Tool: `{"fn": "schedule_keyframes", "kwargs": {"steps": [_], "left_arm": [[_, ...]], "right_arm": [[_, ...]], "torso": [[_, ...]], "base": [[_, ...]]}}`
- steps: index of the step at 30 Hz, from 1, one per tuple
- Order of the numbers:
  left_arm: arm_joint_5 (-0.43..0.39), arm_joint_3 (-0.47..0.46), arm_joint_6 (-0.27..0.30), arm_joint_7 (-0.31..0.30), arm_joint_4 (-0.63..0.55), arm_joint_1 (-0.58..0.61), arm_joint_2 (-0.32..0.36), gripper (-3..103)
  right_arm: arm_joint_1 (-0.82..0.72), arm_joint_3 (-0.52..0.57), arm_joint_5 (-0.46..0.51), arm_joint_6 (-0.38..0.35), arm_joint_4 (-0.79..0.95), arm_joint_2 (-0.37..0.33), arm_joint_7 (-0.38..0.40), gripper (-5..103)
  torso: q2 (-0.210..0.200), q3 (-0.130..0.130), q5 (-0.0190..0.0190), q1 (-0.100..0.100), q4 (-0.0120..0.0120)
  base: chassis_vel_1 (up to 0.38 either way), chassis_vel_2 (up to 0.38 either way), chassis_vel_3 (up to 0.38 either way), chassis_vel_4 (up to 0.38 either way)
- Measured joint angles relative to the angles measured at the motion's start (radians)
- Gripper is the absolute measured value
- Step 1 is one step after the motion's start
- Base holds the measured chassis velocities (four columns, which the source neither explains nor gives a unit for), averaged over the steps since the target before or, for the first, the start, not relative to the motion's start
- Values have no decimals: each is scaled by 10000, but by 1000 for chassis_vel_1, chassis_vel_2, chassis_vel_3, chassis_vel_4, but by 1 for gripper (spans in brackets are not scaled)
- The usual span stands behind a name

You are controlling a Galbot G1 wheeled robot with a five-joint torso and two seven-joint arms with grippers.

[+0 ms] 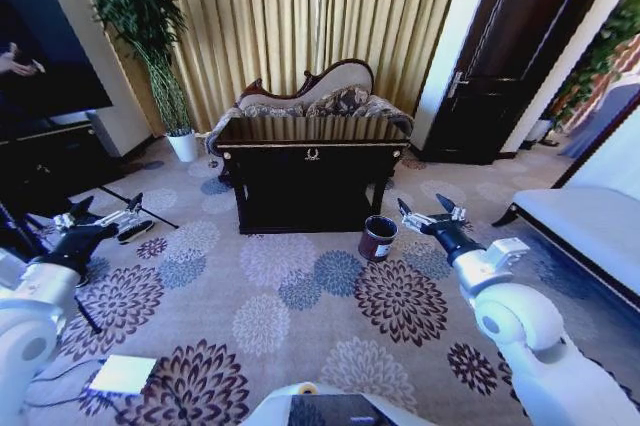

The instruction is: Move to the front of the table and place the trash on the table into the trash bin.

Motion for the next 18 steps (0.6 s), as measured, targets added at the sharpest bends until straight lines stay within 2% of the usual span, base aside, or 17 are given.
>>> {"fn": "schedule_keyframes", "kwargs": {"steps": [5,11,14,18], "left_arm": [[-4,4,-183,-28,-107,4,-153,100],[-18,-57,-443,-20,-203,174,-404,100],[-19,-118,-431,-9,-203,215,-413,100],[-323,-378,-50,-79,-350,247,-308,100]], "right_arm": [[-96,35,16,1,-13,-3,29,100],[-146,150,90,-260,138,-138,581,100],[-146,209,150,-394,208,-210,639,100],[-112,314,528,-801,502,-354,755,100]], "torso": [[2,-3,-2,-3,2],[2,-3,-4,-4,3],[2,-3,-3,-4,2],[3,-4,-4,-4,3]], "base": [[0,0,0,0],[0,0,0,0],[0,0,0,0],[0,0,0,0]]}}
